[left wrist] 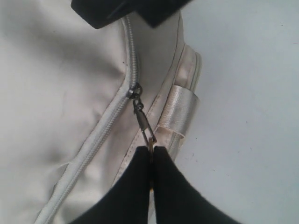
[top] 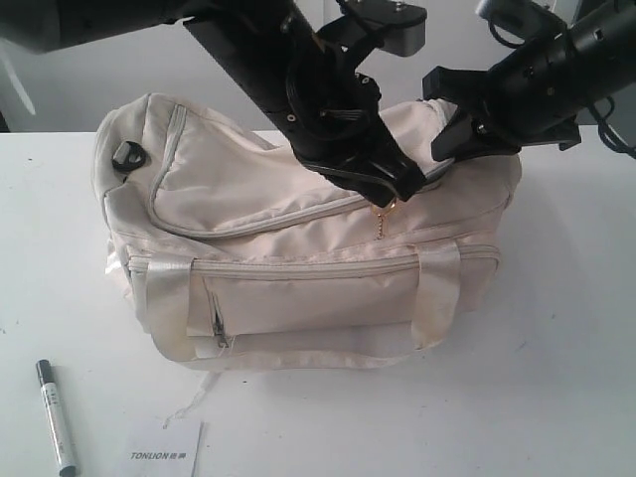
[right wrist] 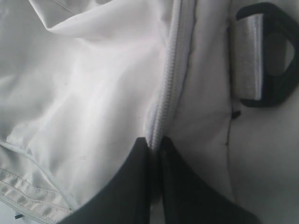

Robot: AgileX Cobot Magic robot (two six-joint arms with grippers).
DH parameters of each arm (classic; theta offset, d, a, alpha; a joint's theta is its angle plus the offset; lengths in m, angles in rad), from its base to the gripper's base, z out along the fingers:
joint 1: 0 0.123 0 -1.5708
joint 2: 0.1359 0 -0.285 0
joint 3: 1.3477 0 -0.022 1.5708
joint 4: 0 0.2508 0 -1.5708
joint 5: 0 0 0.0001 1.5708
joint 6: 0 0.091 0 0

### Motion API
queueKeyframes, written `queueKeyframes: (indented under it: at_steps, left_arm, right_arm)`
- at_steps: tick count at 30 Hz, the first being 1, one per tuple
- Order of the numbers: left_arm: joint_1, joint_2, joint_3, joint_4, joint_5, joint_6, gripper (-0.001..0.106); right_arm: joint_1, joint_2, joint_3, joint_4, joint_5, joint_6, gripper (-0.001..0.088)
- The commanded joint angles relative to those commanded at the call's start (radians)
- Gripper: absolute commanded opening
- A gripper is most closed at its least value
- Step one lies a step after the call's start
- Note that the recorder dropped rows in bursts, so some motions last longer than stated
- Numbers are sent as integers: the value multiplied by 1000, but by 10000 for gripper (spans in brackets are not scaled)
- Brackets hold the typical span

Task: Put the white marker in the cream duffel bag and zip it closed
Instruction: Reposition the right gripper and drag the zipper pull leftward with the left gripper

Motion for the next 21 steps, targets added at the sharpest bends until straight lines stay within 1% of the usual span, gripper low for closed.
queueKeyframes:
  at_steps: [8,13,21]
  left_arm:
    - [0,0,0,2,45,8,0]
    - [0,0,0,30,81,18,0]
    - [0,0,0,35,83,18,0]
  right_arm:
    - [0,0,0,-2,-8,0,0]
    - [-2,0,0,-4,-14,0,0]
    - [-2,0,0,-38,-16,0,0]
